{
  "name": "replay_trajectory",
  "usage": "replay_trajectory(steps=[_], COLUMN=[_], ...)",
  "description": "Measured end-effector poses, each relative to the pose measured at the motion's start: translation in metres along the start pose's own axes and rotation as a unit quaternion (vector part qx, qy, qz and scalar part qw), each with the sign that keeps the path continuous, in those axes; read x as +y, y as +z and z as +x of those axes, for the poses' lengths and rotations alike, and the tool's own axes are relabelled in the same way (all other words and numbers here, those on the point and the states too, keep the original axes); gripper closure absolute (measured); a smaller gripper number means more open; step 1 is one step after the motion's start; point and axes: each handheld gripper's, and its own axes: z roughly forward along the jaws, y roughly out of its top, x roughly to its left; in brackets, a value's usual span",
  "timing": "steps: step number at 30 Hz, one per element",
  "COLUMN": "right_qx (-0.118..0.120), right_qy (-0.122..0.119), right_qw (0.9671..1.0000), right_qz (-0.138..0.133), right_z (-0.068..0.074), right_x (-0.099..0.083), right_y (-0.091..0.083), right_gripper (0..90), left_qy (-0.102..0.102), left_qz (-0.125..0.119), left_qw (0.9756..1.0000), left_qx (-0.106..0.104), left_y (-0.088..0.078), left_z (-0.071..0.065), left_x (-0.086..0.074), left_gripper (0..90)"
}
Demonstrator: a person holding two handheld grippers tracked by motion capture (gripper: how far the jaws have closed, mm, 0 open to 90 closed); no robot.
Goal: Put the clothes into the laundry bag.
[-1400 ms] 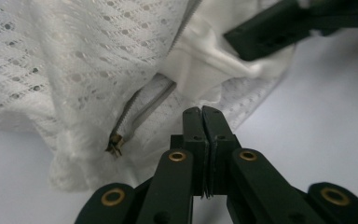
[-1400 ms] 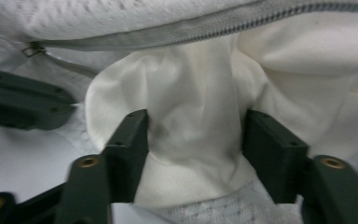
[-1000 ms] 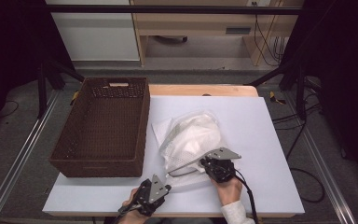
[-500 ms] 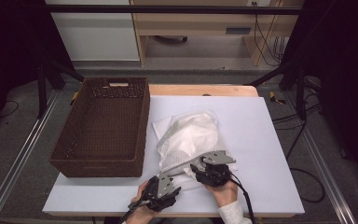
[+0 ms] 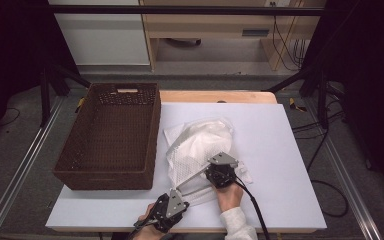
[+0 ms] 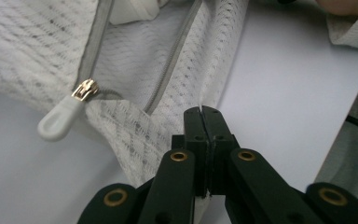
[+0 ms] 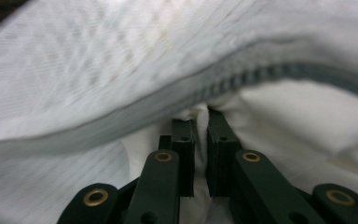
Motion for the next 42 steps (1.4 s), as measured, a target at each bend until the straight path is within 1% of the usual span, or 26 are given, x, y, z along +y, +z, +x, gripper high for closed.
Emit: replay_trajectory(steps=[3, 5, 6, 8, 9, 10, 11, 12, 13, 14, 15, 17, 20, 21, 23, 25, 26, 28, 29, 31, 32, 35, 37, 38, 39, 42], right_qx=[0.000, 0.022, 0.041, 0.043, 0.047, 0.043, 0.041, 0.036, 0.036, 0.018, 0.018, -0.010, -0.030, -0.034, -0.026, -0.043, -0.043, -0.055, -0.050, -0.046, -0.044, -0.049, -0.041, -0.030, -0.023, -0.015], right_qy=[0.006, 0.006, 0.007, 0.004, 0.004, 0.002, -0.004, -0.003, -0.003, 0.008, 0.008, 0.024, 0.052, 0.049, 0.051, 0.042, 0.042, 0.034, 0.036, 0.027, 0.032, 0.036, 0.043, 0.056, 0.059, 0.059], right_qw=[1.0000, 0.9997, 0.9991, 0.9991, 0.9988, 0.9989, 0.9989, 0.9989, 0.9989, 0.9990, 0.9990, 0.9987, 0.9981, 0.9981, 0.9980, 0.9974, 0.9974, 0.9969, 0.9969, 0.9970, 0.9966, 0.9963, 0.9969, 0.9969, 0.9969, 0.9969], right_qz=[-0.003, 0.003, -0.001, -0.004, -0.009, -0.018, -0.024, -0.028, -0.028, -0.041, -0.041, -0.044, -0.010, 0.013, 0.026, 0.041, 0.041, 0.045, 0.048, 0.056, 0.061, 0.061, 0.051, 0.047, 0.046, 0.050], right_z=[-0.002, -0.002, -0.003, -0.004, -0.007, -0.012, -0.016, -0.021, -0.021, -0.036, -0.036, -0.054, -0.076, -0.082, -0.083, -0.083, -0.083, -0.082, -0.083, -0.082, -0.082, -0.084, -0.085, -0.083, -0.081, -0.076], right_x=[-0.001, -0.001, -0.004, -0.006, -0.010, -0.016, -0.019, -0.022, -0.022, -0.028, -0.028, -0.031, -0.035, -0.036, -0.036, -0.036, -0.036, -0.036, -0.036, -0.037, -0.037, -0.038, -0.041, -0.048, -0.053, -0.062], right_y=[0.003, -0.004, -0.018, -0.025, -0.038, -0.056, -0.063, -0.073, -0.073, -0.089, -0.089, -0.094, -0.080, -0.067, -0.056, -0.046, -0.046, -0.046, -0.048, -0.051, -0.054, -0.061, -0.073, -0.087, -0.093, -0.100], right_gripper=[81.5, 69.5, 58.4, 55.8, 50.0, 48.2, 47.9, 47.9, 47.9, 47.8, 47.8, 46.5, 44.1, 44.5, 47.9, 52.7, 52.7, 64.8, 77.3, 88.0, 90.0, 90.0, 90.0, 90.0, 90.0, 90.0], left_qy=[-0.008, -0.017, -0.023, -0.035, -0.036, -0.038, -0.041, -0.051, -0.051, -0.062, -0.072, -0.095, -0.113, -0.121, -0.132, -0.132, -0.129, -0.120, -0.114, -0.109, -0.109, -0.104, -0.102, -0.101, -0.103, -0.102], left_qz=[-0.001, -0.007, -0.010, -0.028, -0.033, -0.042, -0.051, -0.062, -0.062, -0.064, -0.063, -0.054, -0.032, -0.027, -0.025, -0.026, -0.026, -0.023, -0.018, -0.017, -0.017, -0.017, -0.018, -0.016, -0.016, -0.016], left_qw=[1.0000, 0.9998, 0.9997, 0.9990, 0.9988, 0.9984, 0.9978, 0.9964, 0.9964, 0.9953, 0.9945, 0.9930, 0.9918, 0.9914, 0.9903, 0.9903, 0.9907, 0.9916, 0.9921, 0.9925, 0.9926, 0.9931, 0.9930, 0.9930, 0.9927, 0.9925], left_qx=[0.001, -0.003, -0.005, -0.008, -0.007, 0.000, 0.008, 0.025, 0.025, 0.037, 0.041, 0.044, 0.049, 0.043, 0.034, 0.036, 0.035, 0.041, 0.050, 0.052, 0.051, 0.051, 0.057, 0.059, 0.060, 0.065], left_y=[-0.001, -0.002, -0.003, -0.010, -0.013, -0.018, -0.021, -0.029, -0.029, -0.031, -0.031, -0.027, -0.014, -0.010, -0.004, 0.001, 0.001, 0.002, 0.002, 0.003, 0.003, 0.003, 0.002, 0.001, 0.000, -0.002], left_z=[0.005, 0.007, 0.009, 0.012, 0.012, 0.014, 0.015, 0.020, 0.020, 0.024, 0.029, 0.036, 0.046, 0.049, 0.052, 0.052, 0.052, 0.049, 0.047, 0.046, 0.046, 0.048, 0.050, 0.051, 0.053, 0.057], left_x=[-0.002, -0.003, -0.003, -0.001, 0.000, 0.000, 0.000, -0.001, -0.001, -0.002, -0.004, -0.006, -0.010, -0.011, -0.012, -0.013, -0.013, -0.011, -0.011, -0.010, -0.009, -0.010, -0.011, -0.011, -0.012, -0.015], left_gripper=[88.9, 88.6, 87.7, 85.3, 77.6, 65.1, 59.9, 54.8, 50.8, 48.1, 48.1, 44.0, 41.8, 42.3, 47.0, 57.0, 57.0, 68.6, 73.7, 81.4, 83.5, 84.0, 84.1, 84.0, 84.0, 84.0])
